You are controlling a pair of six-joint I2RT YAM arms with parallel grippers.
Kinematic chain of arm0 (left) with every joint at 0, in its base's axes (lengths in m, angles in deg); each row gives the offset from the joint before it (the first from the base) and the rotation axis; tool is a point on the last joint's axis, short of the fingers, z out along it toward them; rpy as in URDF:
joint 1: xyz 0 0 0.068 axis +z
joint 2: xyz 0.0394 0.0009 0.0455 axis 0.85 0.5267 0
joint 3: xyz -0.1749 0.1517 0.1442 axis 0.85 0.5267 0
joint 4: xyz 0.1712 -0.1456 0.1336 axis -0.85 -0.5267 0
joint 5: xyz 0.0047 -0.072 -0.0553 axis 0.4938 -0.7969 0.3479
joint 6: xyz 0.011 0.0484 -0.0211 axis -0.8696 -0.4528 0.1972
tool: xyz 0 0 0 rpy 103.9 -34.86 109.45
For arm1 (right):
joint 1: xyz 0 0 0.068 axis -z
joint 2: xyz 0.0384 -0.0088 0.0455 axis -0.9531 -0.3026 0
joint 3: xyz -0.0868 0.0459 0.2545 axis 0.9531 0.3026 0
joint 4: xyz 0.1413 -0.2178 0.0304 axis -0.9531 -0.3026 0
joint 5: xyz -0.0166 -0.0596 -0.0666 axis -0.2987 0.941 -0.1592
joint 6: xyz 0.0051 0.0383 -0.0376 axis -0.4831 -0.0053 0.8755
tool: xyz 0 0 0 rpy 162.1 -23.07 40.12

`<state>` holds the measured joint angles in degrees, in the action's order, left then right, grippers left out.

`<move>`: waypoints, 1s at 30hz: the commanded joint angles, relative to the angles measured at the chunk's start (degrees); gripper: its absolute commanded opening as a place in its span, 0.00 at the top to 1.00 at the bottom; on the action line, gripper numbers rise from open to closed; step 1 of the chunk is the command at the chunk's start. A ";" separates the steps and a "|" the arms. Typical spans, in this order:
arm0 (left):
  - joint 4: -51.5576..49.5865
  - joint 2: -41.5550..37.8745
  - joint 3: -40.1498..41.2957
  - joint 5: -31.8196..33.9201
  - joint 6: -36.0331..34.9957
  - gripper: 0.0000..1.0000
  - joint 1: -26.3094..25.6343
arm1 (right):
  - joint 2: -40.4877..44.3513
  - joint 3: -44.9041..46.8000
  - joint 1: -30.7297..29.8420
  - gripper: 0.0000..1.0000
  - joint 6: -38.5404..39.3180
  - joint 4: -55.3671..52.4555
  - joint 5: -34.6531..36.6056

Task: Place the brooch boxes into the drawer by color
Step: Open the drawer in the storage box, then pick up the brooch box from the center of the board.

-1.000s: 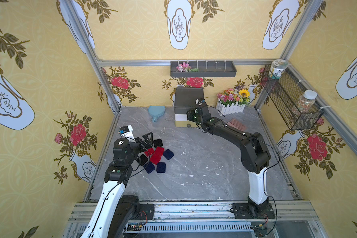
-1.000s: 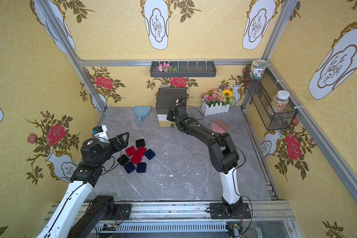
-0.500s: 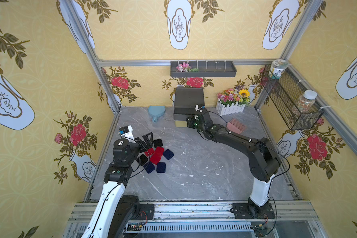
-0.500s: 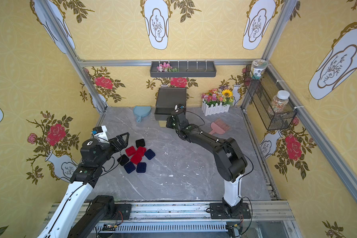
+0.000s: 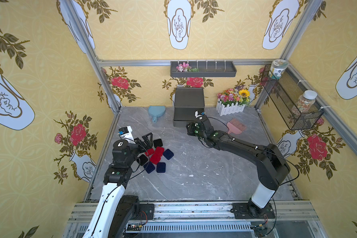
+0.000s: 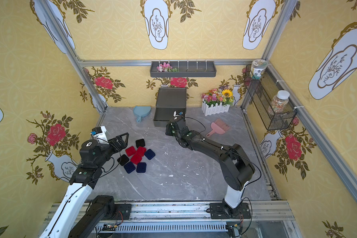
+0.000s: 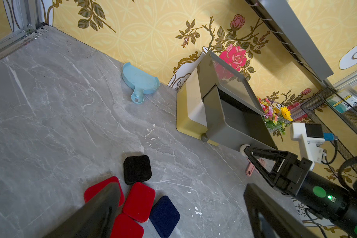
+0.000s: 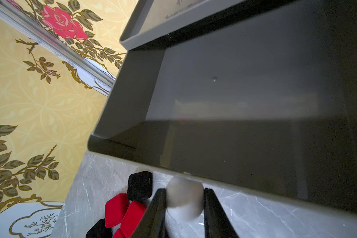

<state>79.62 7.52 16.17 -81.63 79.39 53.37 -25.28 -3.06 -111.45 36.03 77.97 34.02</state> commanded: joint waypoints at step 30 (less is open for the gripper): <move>-20.96 10.57 -8.67 20.16 8.18 0.00 0.32 | 5.49 3.00 -3.04 0.17 3.84 -1.95 4.59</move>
<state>65.83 15.68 8.74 -66.57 84.11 53.44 -20.86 0.48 -113.86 37.70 76.60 36.69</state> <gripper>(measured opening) 0.999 0.816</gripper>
